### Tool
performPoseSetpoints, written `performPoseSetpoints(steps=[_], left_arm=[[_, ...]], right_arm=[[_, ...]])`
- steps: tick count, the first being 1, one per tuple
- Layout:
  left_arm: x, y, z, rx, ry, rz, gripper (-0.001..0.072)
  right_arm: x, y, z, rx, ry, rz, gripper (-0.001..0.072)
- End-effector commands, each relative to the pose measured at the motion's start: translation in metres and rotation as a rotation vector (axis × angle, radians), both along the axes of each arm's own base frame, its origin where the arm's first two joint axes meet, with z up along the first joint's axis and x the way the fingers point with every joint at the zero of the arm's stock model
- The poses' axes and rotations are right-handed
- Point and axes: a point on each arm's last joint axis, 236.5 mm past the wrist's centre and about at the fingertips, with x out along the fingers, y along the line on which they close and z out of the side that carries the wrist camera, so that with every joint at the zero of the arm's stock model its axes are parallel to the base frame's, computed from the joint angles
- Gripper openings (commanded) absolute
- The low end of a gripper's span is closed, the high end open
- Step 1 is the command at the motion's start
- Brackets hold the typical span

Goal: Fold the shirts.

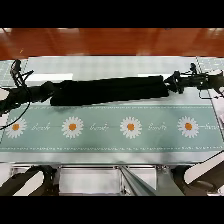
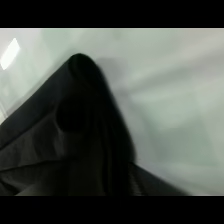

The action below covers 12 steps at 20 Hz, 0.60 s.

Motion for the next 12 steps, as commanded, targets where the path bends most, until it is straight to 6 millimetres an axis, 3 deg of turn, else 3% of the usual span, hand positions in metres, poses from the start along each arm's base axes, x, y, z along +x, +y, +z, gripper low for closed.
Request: performPoseSetpoints(steps=[1,6,7,8,9,12], left_arm=[[0.0,-0.001,0.0,-0.001,-0.001,0.0,0.0506],[0.001,-0.003,0.001,-0.015,-0.004,0.004,0.0506],[0.001,-0.003,0.002,-0.015,-0.004,0.004,0.0506],[0.001,-0.003,0.001,-0.015,-0.004,0.004,0.0506],[0.001,-0.003,0.001,-0.015,-0.003,0.004,0.0506],[0.001,-0.004,0.003,-0.02,-0.002,0.006,0.0505]], right_arm=[[0.008,0.025,-0.001,0.029,-0.009,0.019,0.042],[0.029,0.043,0.008,0.052,-0.06,-0.035,0.039],[0.032,0.044,0.007,0.046,-0.067,-0.039,0.0266],[0.033,0.049,0.008,0.032,-0.089,-0.015,0.0072],[0.034,0.052,0.01,0.027,-0.111,0.003,0.0028],[0.028,0.053,0.031,0.014,-0.135,0.065,0.0028]])
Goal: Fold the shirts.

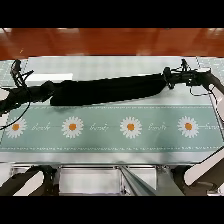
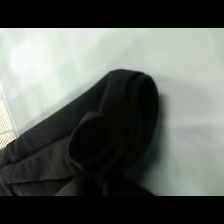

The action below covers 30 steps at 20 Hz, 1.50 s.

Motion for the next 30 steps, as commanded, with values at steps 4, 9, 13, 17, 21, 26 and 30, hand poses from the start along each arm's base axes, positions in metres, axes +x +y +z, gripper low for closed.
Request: performPoseSetpoints(steps=[4,9,13,17,21,26,30], left_arm=[[0.0,-0.022,0.01,0.008,-0.027,-0.075,0.0482],[-0.007,-0.101,0.021,0.038,-0.139,-0.304,0.0026],[0.003,-0.188,0.025,0.034,-0.175,-0.477,0.0026],[0.017,-0.291,0.027,-0.033,-0.136,-0.651,0.0025],[-0.016,-0.397,-0.003,-0.078,0.038,-0.869,0.0025],[-0.119,-0.48,-0.056,-0.061,0.227,-1.147,0.0025],[-0.166,-0.504,-0.066,-0.047,0.24,-1.237,0.0026]], right_arm=[[-0.035,-0.031,0.061,-0.289,-0.07,0.158,0.0027],[-0.08,-0.062,0.162,-0.534,-0.182,0.191,0.0027],[-0.123,-0.049,0.232,-0.565,-0.272,0.204,0.0027],[-0.168,-0.032,0.273,-0.569,-0.334,0.16,0.0027],[-0.213,-0.019,0.28,-0.575,-0.364,0.136,0.0027],[-0.227,-0.012,0.264,-0.547,-0.342,0.137,0.0027],[-0.224,-0.009,0.253,-0.519,-0.335,0.131,0.0028]])
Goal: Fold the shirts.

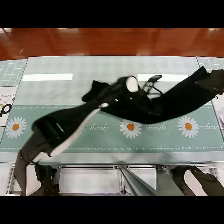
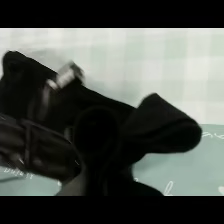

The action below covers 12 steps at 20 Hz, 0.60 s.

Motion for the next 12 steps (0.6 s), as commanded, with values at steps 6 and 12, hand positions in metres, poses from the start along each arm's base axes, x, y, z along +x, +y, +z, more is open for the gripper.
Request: performPoseSetpoints(steps=[6,12], left_arm=[[0.058,0.061,0.033,0.024,0.039,0.059,0.0026],[0.124,0.225,0.103,0.023,-0.085,0.342,0.0026]], right_arm=[[0.012,0.02,-0.007,0.117,-0.014,0.025,0.0027],[0.048,0.138,-0.031,0.214,-0.023,0.226,0.0028]])
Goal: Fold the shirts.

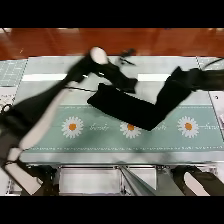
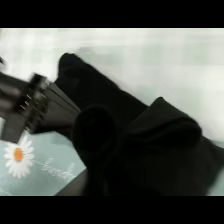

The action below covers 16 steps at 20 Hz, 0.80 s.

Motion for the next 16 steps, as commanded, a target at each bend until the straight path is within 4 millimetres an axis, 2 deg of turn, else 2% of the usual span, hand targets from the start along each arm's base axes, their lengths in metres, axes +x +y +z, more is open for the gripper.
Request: performPoseSetpoints(steps=[1,3,5,6,8,11,13,16], left_arm=[[0.016,0.105,0.036,0.033,-0.12,0.19,0.0026],[0.005,0.173,0.047,0.076,-0.197,0.339,0.0026],[-0.015,0.234,0.051,0.108,-0.25,0.481,0.0026],[-0.028,0.259,0.053,0.112,-0.265,0.544,0.0026],[-0.051,0.293,0.054,0.118,-0.293,0.649,0.0026],[-0.073,0.318,0.053,0.122,-0.326,0.74,0.0027],[-0.079,0.321,0.051,0.123,-0.333,0.755,0.0026],[-0.077,0.318,0.05,0.105,-0.322,0.759,0.0027]], right_arm=[[0.026,0.077,-0.016,0.088,-0.019,0.078,0.0027],[0.044,0.115,-0.034,0.141,-0.006,0.081,0.0028],[0.058,0.146,-0.055,0.16,0.021,0.098,0.0028],[0.065,0.158,-0.066,0.161,0.037,0.104,0.0028],[0.074,0.178,-0.088,0.149,0.07,0.128,0.0028],[0.086,0.198,-0.11,0.155,0.11,0.142,0.0027],[0.091,0.204,-0.121,0.153,0.126,0.145,0.0028],[0.095,0.211,-0.135,0.178,0.168,0.135,0.0028]])
